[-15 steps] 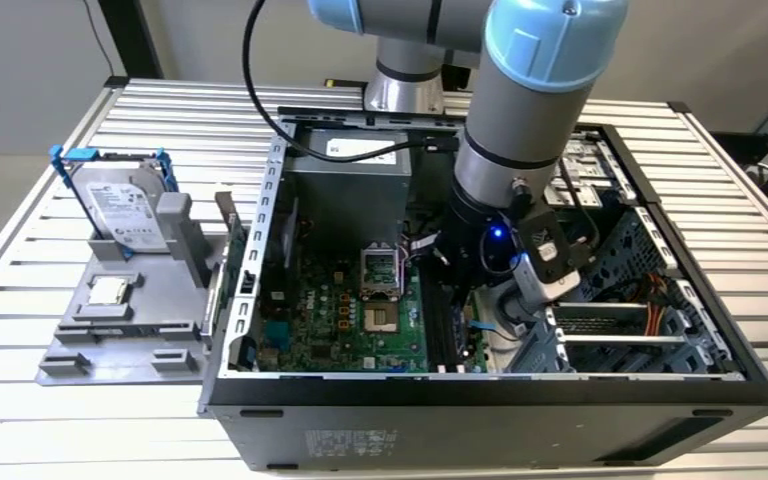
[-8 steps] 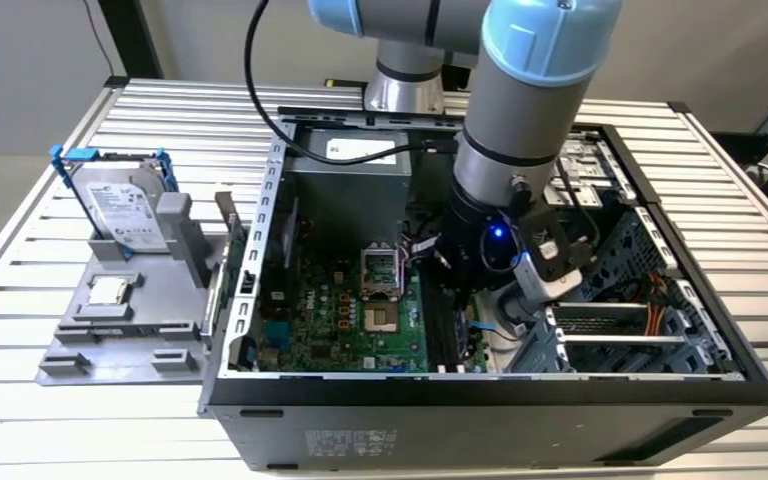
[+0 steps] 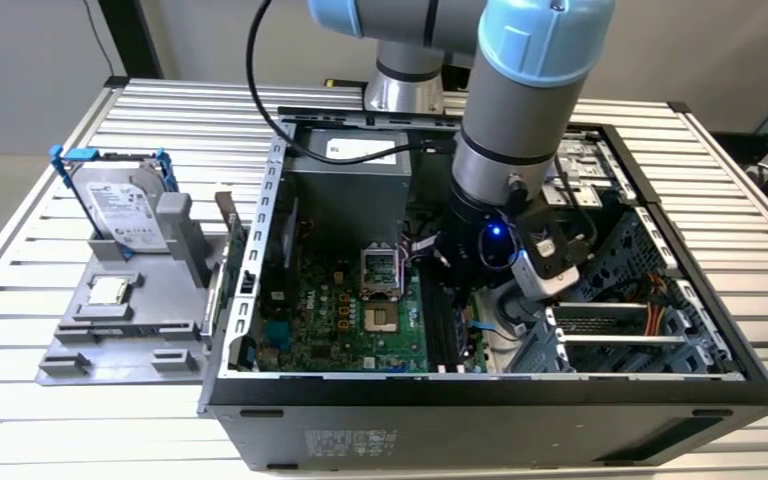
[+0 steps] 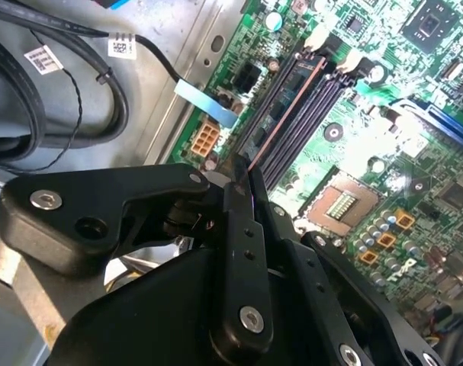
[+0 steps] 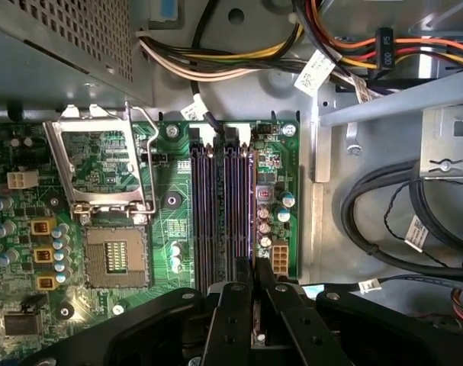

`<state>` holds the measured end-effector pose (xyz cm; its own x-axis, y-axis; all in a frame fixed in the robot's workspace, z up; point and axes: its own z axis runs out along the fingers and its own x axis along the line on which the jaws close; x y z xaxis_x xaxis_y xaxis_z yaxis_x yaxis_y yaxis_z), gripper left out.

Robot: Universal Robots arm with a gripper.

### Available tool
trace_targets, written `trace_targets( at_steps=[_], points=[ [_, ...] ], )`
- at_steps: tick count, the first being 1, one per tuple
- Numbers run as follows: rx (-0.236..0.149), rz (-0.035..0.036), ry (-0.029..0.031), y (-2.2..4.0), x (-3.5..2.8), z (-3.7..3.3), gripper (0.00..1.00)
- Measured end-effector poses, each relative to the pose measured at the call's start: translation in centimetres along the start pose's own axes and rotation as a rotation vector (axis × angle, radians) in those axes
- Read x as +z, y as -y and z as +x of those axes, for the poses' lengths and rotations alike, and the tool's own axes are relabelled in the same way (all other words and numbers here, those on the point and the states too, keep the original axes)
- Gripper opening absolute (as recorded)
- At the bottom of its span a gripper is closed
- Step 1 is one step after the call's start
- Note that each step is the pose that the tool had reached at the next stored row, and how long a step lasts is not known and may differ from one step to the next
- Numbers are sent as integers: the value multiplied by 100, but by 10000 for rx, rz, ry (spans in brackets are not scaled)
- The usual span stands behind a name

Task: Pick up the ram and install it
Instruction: 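Insert the ram into the slot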

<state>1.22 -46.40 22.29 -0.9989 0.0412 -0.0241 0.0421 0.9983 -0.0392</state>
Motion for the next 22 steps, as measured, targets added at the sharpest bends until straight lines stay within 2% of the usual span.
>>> trace_targets(
  at_steps=[3,12,22],
  points=[
    [1,-2,9,-1,21,1,0],
    [-5,-4,12,-4,25,1,0],
    [-269,-45,21,-1,22,1,0]
  ],
)
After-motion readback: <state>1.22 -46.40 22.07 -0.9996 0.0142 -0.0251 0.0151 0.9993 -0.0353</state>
